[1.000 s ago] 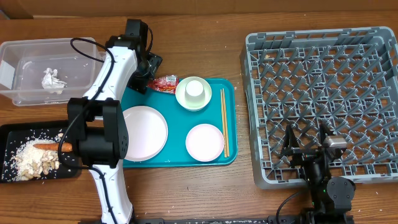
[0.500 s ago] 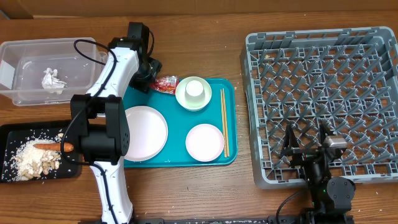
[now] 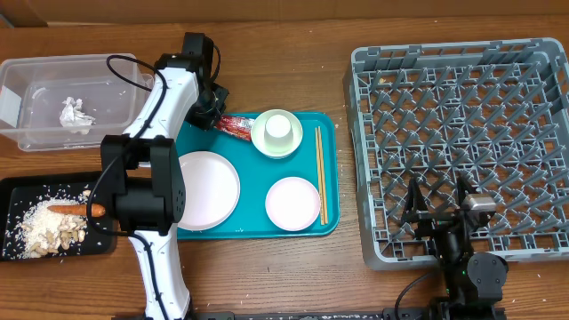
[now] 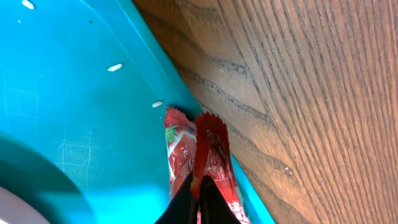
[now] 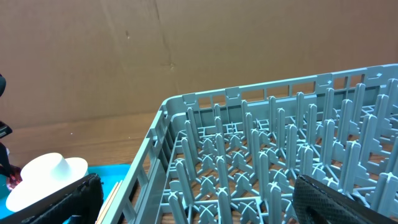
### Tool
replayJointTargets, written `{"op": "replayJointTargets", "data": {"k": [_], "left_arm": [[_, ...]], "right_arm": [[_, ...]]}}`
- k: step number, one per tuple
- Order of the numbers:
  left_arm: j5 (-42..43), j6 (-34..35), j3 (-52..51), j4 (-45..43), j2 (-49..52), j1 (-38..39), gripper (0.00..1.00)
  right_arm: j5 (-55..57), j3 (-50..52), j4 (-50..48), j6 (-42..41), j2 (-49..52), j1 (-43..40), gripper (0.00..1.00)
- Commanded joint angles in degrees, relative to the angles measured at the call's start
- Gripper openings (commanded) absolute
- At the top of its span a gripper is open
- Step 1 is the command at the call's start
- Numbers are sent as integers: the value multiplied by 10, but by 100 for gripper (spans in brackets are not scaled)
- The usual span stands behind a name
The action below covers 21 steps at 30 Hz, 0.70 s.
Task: Sort waste into correct bins and load items into the dishwasher
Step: 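Grasp the red wrapper with the left gripper and lift it, then carry the red wrapper left and drop it into the clear bin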
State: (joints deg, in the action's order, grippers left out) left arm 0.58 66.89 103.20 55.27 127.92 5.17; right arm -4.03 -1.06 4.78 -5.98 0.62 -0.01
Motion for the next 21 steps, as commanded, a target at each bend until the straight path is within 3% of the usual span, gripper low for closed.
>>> {"op": "replayJointTargets", "data": {"k": [1,16,21], "left_arm": [[-11,-17,-4,2,10,0,4],[-15,-106,98,32,-64,0,4],[-70,-117,144,30,-101,-7,4]], "right_arm": [[5,6,-2,0,-5,-3,100],[5,6,-2,0,-5,-3,100],[5,6,-2,0,-5,-3,100]]}}
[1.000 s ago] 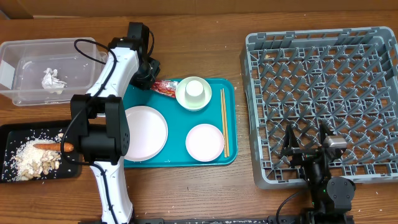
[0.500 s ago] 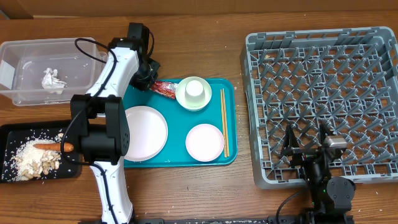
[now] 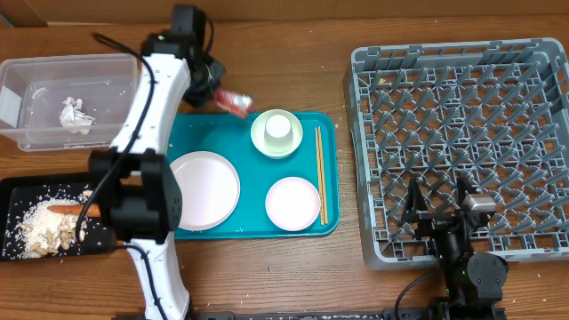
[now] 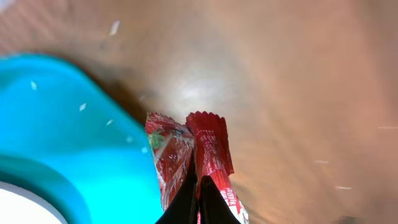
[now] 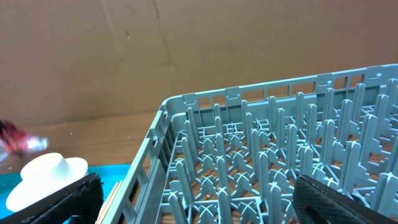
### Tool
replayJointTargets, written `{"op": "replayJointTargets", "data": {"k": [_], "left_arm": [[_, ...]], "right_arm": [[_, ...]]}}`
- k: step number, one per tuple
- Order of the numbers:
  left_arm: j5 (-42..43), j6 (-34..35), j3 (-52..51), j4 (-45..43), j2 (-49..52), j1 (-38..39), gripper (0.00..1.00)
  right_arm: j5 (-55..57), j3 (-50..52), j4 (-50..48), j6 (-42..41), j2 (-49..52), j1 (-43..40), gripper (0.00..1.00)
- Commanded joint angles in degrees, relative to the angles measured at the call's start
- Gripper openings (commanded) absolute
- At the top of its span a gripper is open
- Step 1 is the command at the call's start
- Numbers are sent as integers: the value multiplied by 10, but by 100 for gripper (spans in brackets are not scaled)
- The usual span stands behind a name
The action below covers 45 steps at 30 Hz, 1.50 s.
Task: Sort waste into correct bins and load items into the dishwasher
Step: 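Carry the red wrapper left and drop it into the clear bin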
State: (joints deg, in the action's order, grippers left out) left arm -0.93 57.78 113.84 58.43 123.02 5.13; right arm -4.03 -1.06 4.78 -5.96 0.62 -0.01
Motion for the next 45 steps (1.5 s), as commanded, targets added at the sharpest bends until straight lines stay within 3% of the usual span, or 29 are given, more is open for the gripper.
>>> {"op": "replayJointTargets", "data": {"k": [1,10,18,20,21,22,24,33,45], "left_arm": [[-73,-26,43,-1,-59,-9,4],[-217,-57,56,-2,-106,-82,4],[-224,-70,54,17,-83,-198,4],[-219,-77,54,17,-76,-219,9],[-219,-87,54,17,-73,-229,18],[-219,-95,54,19,-71,-236,35],[-219,-99,54,29,-71,-247,100],[-186,-129,55,48,-77,-250,100],[123,-206,55,107,-88,-195,100]], "right_arm": [[5,6,-2,0,-5,-3,100],[5,6,-2,0,-5,-3,100],[5,6,-2,0,-5,-3,100],[5,6,-2,0,-5,-3,100],[5,6,-2,0,-5,-3,100],[5,6,-2,0,-5,-3,100],[5,6,-2,0,-5,-3,100],[5,6,-2,0,-5,-3,100],[5,6,-2,0,-5,-3,100]]}}
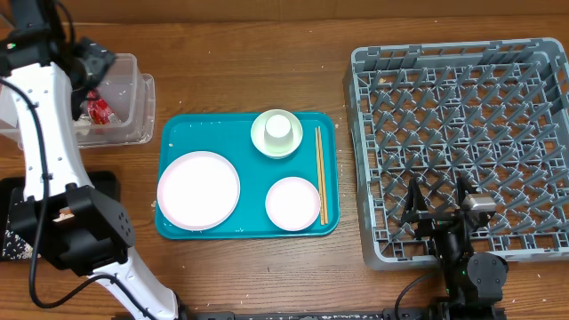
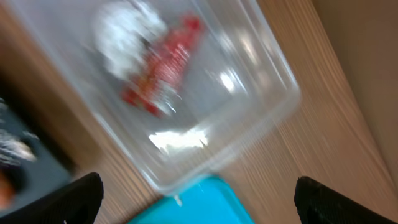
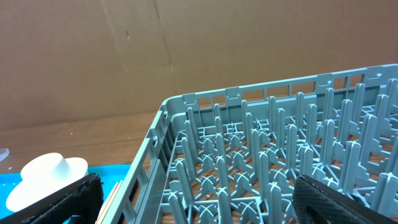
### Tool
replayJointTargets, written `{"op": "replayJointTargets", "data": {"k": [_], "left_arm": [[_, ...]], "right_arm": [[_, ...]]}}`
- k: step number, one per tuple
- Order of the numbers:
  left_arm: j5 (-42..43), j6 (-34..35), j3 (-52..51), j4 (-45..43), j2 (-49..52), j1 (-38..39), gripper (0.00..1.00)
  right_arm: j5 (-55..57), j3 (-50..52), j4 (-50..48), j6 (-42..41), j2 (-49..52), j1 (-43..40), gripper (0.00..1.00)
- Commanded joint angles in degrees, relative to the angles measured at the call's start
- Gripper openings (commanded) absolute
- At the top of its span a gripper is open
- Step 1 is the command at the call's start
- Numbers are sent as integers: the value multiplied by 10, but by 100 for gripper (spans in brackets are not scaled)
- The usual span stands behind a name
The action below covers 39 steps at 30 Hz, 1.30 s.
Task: Sort waste into correct bins and load items into the dishwasher
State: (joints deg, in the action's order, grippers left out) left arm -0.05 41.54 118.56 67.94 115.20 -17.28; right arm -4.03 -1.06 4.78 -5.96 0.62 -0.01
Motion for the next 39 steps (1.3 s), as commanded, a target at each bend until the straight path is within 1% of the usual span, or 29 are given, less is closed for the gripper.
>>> {"op": "replayJointTargets", "data": {"k": [1,2,5,8,13,20,25,31,34,39], "left_arm": [[124,-52,8,21,-10,42,100],[126,-60,8,26,-10,53,100],[121,-115,8,35,-10,110,100],[100,-165,8,37,-10,166,100],[14,-172,7,45,-9,246,100],[-4,-193,-6,57,0,328,100],[-6,-192,-15,55,8,349,100],[-1,-193,-15,58,10,350,100],[12,-193,-15,73,10,350,100],[3,-193,-15,108,10,349,100]], "right_arm": [[5,6,-2,0,-5,-3,100],[5,6,-2,0,-5,-3,100],[5,6,-2,0,-5,-3,100],[5,6,-2,0,-5,-3,100],[5,6,-2,0,-5,-3,100],[5,6,-2,0,-5,-3,100],[5,6,-2,0,-5,-3,100],[5,6,-2,0,-5,-3,100],[5,6,-2,0,-5,-3,100],[5,6,-2,0,-5,-3,100]]}}
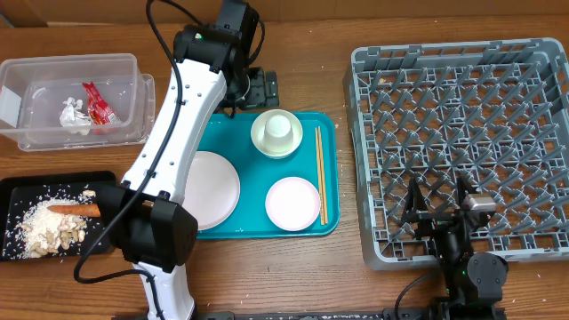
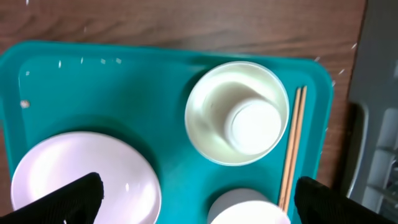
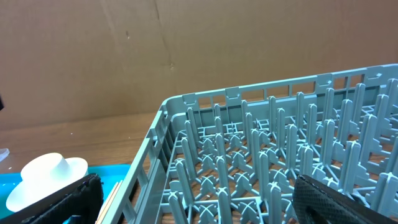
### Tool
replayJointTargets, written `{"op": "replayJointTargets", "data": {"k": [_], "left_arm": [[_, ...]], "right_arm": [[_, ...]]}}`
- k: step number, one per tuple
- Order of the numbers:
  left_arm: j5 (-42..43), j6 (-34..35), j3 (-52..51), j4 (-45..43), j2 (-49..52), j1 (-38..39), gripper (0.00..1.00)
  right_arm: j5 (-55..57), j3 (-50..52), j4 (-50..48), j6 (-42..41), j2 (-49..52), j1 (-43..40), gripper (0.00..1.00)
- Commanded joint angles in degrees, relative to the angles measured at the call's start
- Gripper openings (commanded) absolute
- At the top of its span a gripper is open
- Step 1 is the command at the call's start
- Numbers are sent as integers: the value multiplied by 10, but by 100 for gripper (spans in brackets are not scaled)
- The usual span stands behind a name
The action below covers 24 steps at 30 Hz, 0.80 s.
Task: Sort waste into correct bins and load items into the dishwasher
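Observation:
In the overhead view my left gripper (image 1: 259, 89) hangs open and empty over the far edge of the teal tray (image 1: 191, 133). Its wrist view looks down on a pale green bowl with an upturned white cup (image 2: 237, 121), wooden chopsticks (image 2: 292, 149), a large pink plate (image 2: 81, 177) and a small pink bowl (image 2: 249, 211). The red wrapper (image 1: 96, 105) lies in the clear bin (image 1: 133, 67) beside a crumpled tissue (image 1: 71, 114). My right gripper (image 1: 437, 209) rests open at the front of the grey dish rack (image 1: 462, 62), with nothing between its fingers (image 3: 348, 199).
A black tray (image 1: 13, 191) of rice scraps and a carrot piece sits at the front left. The left arm (image 1: 169, 142) stretches along the tray's left side. Brown cardboard backs the table in the right wrist view.
My left gripper, open over the clear bin then, now hangs open over the tray's far edge near the bowl and cup. The wrapper stays in the bin. The right arm is unmoved.
My left gripper was shut on the red wrapper at the tray's far left corner. It then held the wrapper off the tray over the wood. Later it was open above the clear bin, wrapper inside. Now it is back over the tray.

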State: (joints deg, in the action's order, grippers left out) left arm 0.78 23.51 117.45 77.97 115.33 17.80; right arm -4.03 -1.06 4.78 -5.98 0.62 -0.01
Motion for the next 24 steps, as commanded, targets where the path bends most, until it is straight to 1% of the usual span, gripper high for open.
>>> {"op": "replayJointTargets", "data": {"k": [1,9,11,13,17,24], "left_arm": [[-10,-12,-4,11,8,-3,100],[-14,-11,-4,43,8,-6,100],[-18,-8,-4,49,7,-6,98],[-46,-6,-4,58,3,-6,97],[-128,30,-4,93,-9,-6,97],[-140,53,-4,116,-17,-6,100]], "right_arm": [[5,6,-2,0,-5,-3,100],[5,6,-2,0,-5,-3,100],[5,6,-2,0,-5,-3,100],[5,6,-2,0,-5,-3,100],[5,6,-2,0,-5,-3,100],[5,6,-2,0,-5,-3,100]]}}
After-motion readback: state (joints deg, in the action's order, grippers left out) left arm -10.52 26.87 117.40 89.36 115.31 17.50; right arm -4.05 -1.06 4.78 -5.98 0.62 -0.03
